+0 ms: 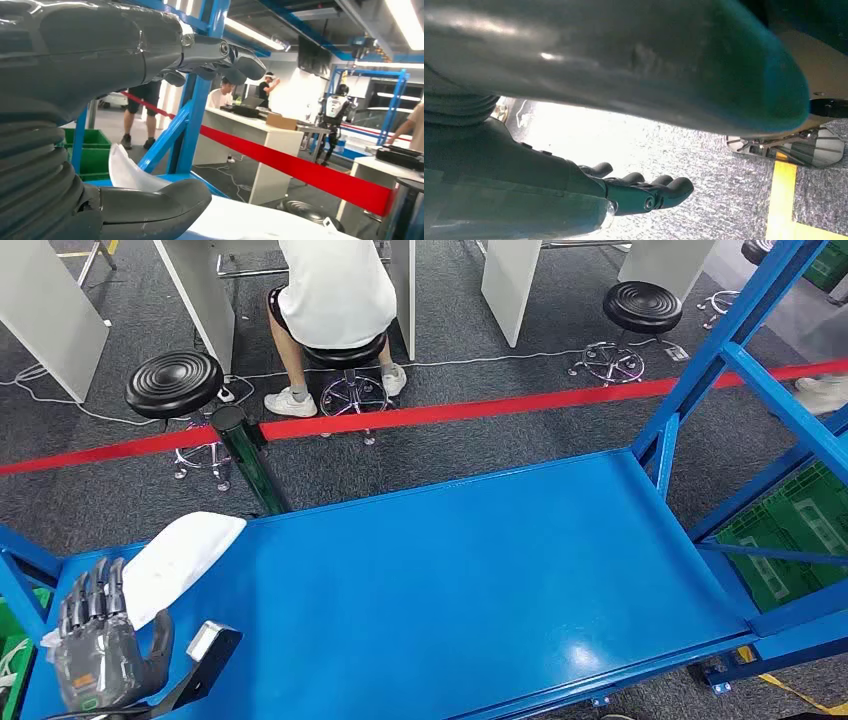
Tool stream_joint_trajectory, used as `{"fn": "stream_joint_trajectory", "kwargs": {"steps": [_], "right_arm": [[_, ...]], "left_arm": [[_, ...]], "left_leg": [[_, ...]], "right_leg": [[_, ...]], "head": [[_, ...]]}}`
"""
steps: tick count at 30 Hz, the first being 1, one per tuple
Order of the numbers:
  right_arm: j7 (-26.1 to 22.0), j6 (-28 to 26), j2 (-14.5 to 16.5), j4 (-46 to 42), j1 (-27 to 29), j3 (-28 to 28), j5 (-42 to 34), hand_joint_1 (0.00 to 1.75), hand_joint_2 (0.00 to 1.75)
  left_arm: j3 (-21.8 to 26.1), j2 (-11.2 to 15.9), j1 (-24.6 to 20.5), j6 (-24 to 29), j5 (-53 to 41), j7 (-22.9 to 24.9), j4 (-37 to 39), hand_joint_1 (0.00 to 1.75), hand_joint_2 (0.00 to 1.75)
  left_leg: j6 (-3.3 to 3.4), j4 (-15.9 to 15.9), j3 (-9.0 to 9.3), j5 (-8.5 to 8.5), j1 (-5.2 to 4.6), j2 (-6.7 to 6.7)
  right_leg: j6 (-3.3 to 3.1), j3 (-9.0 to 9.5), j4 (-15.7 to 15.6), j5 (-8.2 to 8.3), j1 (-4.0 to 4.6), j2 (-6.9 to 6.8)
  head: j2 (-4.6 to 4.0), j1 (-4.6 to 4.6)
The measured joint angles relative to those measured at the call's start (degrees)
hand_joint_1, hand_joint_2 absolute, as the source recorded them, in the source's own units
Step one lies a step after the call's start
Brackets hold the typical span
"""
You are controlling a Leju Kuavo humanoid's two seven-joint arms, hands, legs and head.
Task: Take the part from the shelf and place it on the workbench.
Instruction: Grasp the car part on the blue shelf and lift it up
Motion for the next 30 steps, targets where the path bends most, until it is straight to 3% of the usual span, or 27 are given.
{"fn": "stream_joint_trajectory", "kwargs": {"steps": [16, 22, 30], "right_arm": [[0.1, 0.5, 0.1, 0.0, 0.0, -0.1, 1.8, 0.0, 0.0], [0.1, 0.9, 0.1, 0.0, 0.0, -0.1, 2.6, 0.0, 0.0], [0.1, 1.3, 0.0, 0.0, -0.1, -0.1, 3.3, 0.0, 0.0]], "left_arm": [[0.2, -0.8, -1.5, 0.0, 7.8, 1.8, 6.3, 0.0, 1.75], [0.5, -0.6, -1.8, 0.0, 11.5, -2.4, 10.6, 0.0, 1.75], [0.4, 0.4, -5.2, 0.7, 19.4, -3.7, 19.7, 0.0, 1.75]], "left_leg": [[0.0, 0.0, -0.01, 0.0, 0.0, -0.09], [0.0, 0.0, -0.01, 0.0, 0.0, -0.09], [0.0, 0.0, 0.05, 0.0, 0.0, -0.07]], "right_leg": [[0.0, 0.0, 0.0, 0.0, 0.0, -0.01], [0.0, -0.01, 0.0, 0.0, 0.0, -0.01], [0.0, 0.07, 0.0, 0.0, 0.0, -0.07]], "head": [[0.0, 0.0], [0.0, 0.0], [0.0, 0.01]]}}
